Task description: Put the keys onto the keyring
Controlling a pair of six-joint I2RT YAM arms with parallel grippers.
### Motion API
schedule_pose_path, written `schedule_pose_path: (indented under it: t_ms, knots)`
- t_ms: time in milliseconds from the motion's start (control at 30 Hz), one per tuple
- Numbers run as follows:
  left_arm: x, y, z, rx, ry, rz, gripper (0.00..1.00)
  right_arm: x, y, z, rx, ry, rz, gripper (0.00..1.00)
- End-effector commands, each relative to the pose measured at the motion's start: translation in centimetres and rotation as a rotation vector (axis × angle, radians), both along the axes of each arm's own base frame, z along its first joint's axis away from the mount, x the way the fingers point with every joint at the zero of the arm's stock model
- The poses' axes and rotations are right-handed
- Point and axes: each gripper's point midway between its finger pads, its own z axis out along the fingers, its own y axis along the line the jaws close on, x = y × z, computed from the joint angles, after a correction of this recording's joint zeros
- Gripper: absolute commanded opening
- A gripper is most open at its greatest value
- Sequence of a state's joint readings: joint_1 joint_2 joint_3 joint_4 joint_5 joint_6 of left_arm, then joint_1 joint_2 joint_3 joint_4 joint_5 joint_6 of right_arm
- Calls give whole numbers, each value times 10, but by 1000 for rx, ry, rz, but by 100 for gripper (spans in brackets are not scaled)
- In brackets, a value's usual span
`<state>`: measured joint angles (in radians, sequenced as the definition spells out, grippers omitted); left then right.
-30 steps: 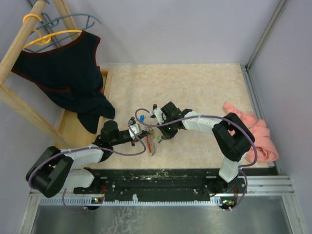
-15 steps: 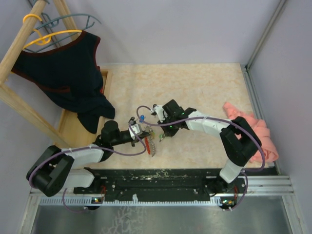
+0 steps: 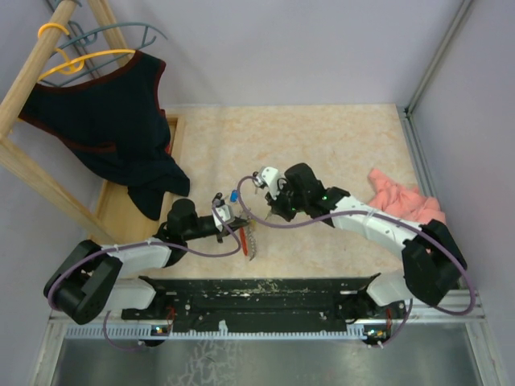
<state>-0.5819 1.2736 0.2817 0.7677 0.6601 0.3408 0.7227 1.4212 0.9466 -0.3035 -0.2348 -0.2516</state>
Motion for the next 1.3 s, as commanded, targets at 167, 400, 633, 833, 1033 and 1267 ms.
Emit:
schedule_pose_path:
  t_ms: [167, 400, 633, 833, 1033, 1267]
  knots:
    - [-5, -11, 30, -72, -88, -84, 1, -9, 26, 34, 187, -223, 255, 0]
    - [-5, -13, 30, -67, -102, -100, 1, -23, 33, 39, 243, -350, 408, 0]
    - [-9, -13, 26, -58, -109, -121, 1, -42, 40, 35, 288, -496, 543, 0]
    - [-12, -14, 23, -53, -104, -141, 1, -42, 48, 29, 287, -497, 571, 0]
    - [-13, -15, 22, -47, -101, -158, 1, -41, 52, 29, 303, -504, 576, 0]
    - [-13, -16, 18, -30, -102, -166, 1, -43, 55, 28, 317, -520, 592, 0]
